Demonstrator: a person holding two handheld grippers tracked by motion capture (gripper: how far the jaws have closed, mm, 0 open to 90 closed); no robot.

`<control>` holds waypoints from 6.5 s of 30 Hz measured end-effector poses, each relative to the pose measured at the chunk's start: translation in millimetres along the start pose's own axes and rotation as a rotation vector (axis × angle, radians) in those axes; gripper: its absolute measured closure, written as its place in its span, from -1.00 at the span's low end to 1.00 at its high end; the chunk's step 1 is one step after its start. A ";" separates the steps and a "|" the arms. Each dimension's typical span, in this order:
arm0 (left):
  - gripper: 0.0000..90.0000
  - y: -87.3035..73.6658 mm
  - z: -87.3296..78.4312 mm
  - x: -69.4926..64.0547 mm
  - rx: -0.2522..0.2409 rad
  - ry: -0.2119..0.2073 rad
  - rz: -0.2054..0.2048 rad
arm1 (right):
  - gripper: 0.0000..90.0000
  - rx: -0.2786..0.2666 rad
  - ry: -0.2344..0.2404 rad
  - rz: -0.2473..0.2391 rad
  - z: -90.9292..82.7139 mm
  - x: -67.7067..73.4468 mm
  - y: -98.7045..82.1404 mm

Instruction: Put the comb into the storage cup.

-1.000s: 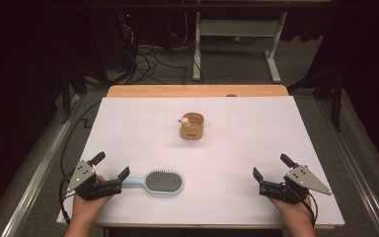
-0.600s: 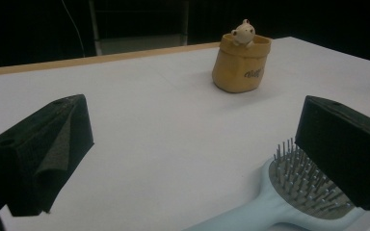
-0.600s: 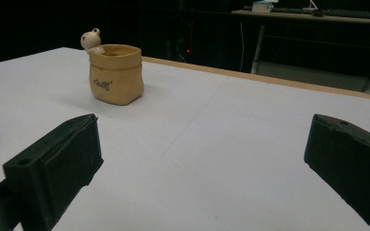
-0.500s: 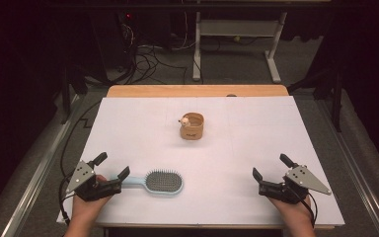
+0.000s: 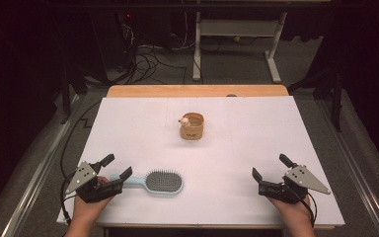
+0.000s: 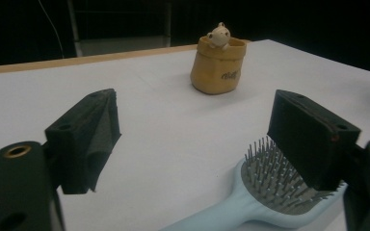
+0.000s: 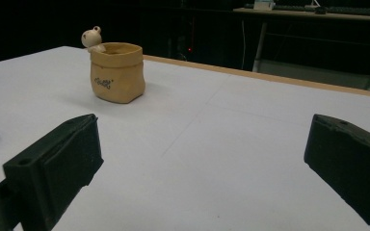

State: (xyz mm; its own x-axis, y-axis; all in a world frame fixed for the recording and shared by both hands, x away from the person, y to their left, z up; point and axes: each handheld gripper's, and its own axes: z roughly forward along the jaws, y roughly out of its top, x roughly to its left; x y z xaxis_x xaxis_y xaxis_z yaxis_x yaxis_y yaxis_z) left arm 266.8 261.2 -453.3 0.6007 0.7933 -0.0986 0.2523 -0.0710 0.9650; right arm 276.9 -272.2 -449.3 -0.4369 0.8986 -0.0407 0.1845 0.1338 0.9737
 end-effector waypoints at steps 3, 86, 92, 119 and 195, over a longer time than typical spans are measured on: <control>-0.31 0.1 -1.2 -0.4 -0.004 -0.015 0.002 | -0.99 0.000 0.000 0.003 0.0 -0.2 -0.1; 1.00 -9.0 46.8 -75.8 0.295 -0.338 0.143 | -0.99 -0.009 -0.008 0.013 -1.2 -1.9 0.5; 1.00 -12.0 51.3 -81.1 0.338 -0.358 0.162 | -0.99 -0.009 -0.008 0.021 -1.3 -2.1 0.3; 1.00 -11.2 73.4 -89.4 0.424 -0.260 0.183 | -0.99 -0.010 -0.003 0.020 -0.8 -1.9 0.4; 1.00 -3.7 16.9 26.1 0.399 0.271 -0.055 | -0.99 -0.015 -0.008 0.036 -1.9 -3.2 0.2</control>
State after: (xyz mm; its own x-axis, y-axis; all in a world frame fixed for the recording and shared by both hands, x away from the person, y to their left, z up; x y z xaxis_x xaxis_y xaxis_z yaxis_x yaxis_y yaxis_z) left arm 294.4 271.9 -463.5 0.3725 0.9276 -0.0295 0.5812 -0.2084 0.7867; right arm 276.7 -275.8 -448.6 -0.4230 0.9061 -0.0076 0.1869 0.0954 0.9777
